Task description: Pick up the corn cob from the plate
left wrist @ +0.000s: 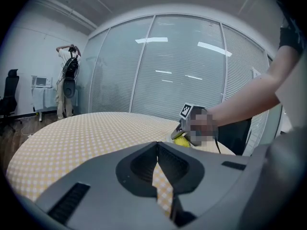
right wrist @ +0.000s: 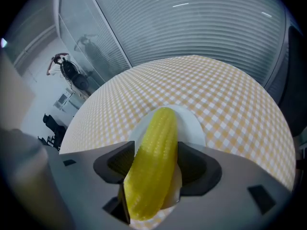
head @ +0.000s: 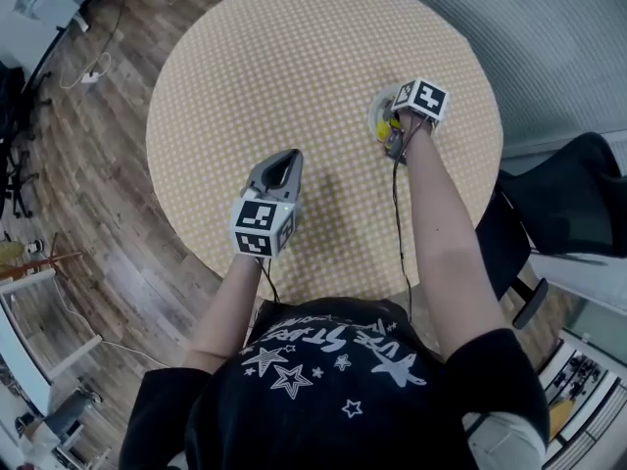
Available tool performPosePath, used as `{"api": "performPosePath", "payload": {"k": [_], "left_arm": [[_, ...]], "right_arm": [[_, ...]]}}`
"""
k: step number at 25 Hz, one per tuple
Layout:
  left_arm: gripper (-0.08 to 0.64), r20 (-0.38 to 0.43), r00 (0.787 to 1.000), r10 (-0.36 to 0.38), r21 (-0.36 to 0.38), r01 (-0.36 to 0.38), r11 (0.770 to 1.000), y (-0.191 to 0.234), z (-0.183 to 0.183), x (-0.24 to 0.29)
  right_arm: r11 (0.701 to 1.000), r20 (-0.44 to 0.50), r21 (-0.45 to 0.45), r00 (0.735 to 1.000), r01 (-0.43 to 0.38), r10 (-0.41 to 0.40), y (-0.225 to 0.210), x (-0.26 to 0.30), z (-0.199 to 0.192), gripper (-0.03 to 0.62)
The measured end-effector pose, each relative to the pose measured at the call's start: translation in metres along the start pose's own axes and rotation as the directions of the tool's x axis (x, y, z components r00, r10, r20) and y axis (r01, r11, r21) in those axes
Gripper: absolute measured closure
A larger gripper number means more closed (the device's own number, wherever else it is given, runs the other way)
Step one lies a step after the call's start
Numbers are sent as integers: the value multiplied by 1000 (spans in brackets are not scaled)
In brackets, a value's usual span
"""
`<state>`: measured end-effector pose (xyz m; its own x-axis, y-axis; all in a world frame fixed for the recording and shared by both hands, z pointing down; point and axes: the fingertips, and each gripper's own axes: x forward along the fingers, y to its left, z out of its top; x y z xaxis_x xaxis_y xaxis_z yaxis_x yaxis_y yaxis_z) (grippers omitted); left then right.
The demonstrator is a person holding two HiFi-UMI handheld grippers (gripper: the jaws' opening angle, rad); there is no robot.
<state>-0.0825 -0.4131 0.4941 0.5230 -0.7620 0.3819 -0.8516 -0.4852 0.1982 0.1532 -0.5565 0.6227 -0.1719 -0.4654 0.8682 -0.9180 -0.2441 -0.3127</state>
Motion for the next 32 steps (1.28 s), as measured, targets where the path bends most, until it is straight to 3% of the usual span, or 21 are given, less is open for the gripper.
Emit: {"api": "performPosePath", "payload": {"k": [4, 9, 15, 21, 25, 29, 32], "left_arm": [[551, -4, 1000, 0, -11, 0, 1000, 7, -3, -1], [551, -13, 1000, 0, -17, 0, 1000, 12, -6, -1], [551, -7, 1000, 1, -11, -2, 1000, 14, -3, -1], [551, 13, 1000, 17, 8, -17, 1000, 13, 6, -5], [551, 29, 999, 38, 21, -39, 999, 10, 11, -12], [551, 54, 996, 70, 31, -72, 997, 2, 21, -20], [551, 81, 993, 92, 25, -94, 995, -2, 34, -29]], "right_arm": [[998, -30, -40, 999, 42, -43, -1, 4, -1, 331], [980, -67, -164, 990, 114, -126, -4, 7, -6, 331], [987, -61, -135, 994, 83, -92, -3, 4, -5, 334], [993, -43, -84, 996, -80, 76, 8, -9, 0, 334], [977, 24, -48, 978, -207, 208, 23, -33, 14, 334], [933, 98, -92, 929, -349, 357, 41, -68, 32, 334], [871, 163, -138, 856, -472, 490, 60, -103, 43, 334]]}}
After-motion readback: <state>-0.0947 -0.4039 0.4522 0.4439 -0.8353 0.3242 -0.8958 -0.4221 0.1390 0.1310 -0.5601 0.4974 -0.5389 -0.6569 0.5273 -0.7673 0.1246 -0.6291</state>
